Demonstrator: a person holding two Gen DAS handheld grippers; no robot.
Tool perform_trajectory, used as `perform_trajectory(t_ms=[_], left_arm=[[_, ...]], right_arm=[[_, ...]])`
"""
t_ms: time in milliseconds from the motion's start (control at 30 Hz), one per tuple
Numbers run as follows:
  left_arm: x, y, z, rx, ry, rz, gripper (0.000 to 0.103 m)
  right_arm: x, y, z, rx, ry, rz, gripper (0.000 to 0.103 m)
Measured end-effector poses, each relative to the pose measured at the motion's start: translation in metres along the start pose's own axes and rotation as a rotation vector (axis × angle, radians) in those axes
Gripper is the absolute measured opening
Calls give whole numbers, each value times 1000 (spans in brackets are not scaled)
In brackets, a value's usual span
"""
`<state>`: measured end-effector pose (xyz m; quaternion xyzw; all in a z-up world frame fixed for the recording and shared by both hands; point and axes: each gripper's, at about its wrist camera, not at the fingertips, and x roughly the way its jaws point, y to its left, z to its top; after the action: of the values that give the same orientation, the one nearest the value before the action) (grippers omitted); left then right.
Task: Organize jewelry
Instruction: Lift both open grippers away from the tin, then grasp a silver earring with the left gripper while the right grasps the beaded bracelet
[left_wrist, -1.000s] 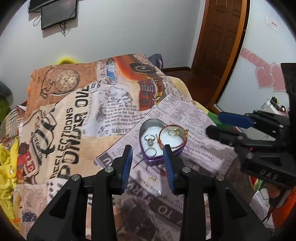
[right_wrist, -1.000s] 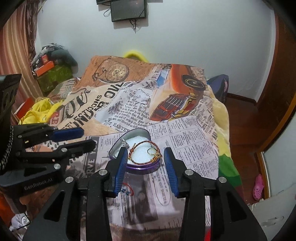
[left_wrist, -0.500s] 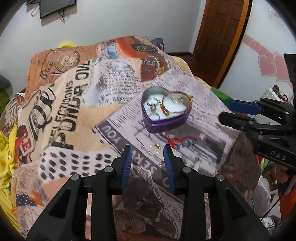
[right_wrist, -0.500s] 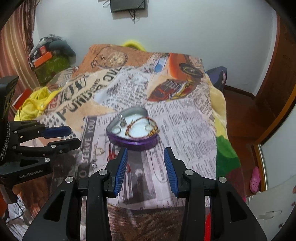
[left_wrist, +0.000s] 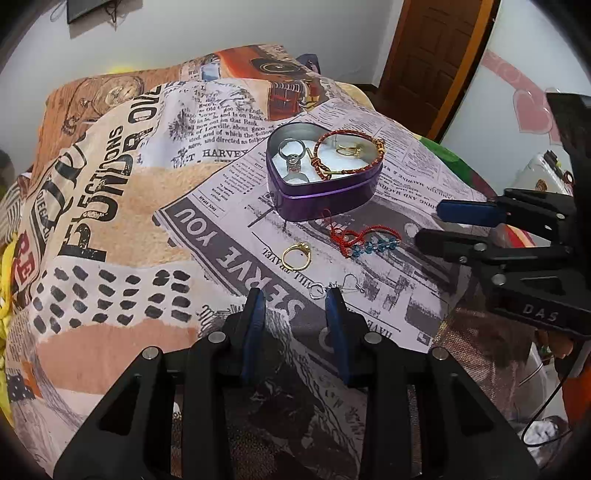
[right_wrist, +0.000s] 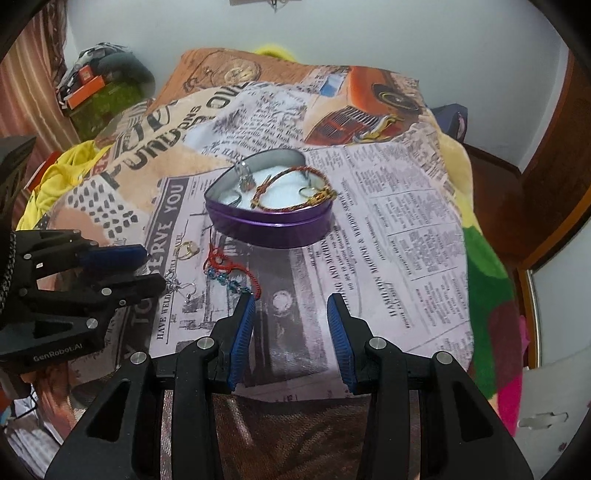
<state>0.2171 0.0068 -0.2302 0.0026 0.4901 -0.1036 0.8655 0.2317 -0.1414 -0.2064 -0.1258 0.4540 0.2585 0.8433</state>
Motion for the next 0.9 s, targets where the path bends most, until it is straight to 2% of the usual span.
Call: perform_trajectory(t_ms=[300, 467, 767, 800, 900], left_arm=[[9, -4, 3, 23, -7, -28, 33], [10, -2, 3, 15, -15, -47, 17], [11, 0, 3, 6, -21, -56, 8], [10, 0, 3, 6, -21, -54, 8], [9, -1, 2, 12, -26, -47, 8]], right_arm=[[16, 10, 3, -39, 17, 24, 37], [22, 10, 6, -35, 15, 58, 37], [33, 18, 12, -47, 14, 60, 37], [33, 19, 11, -52, 13, 58, 33], [34, 25, 11, -71, 15, 72, 8]])
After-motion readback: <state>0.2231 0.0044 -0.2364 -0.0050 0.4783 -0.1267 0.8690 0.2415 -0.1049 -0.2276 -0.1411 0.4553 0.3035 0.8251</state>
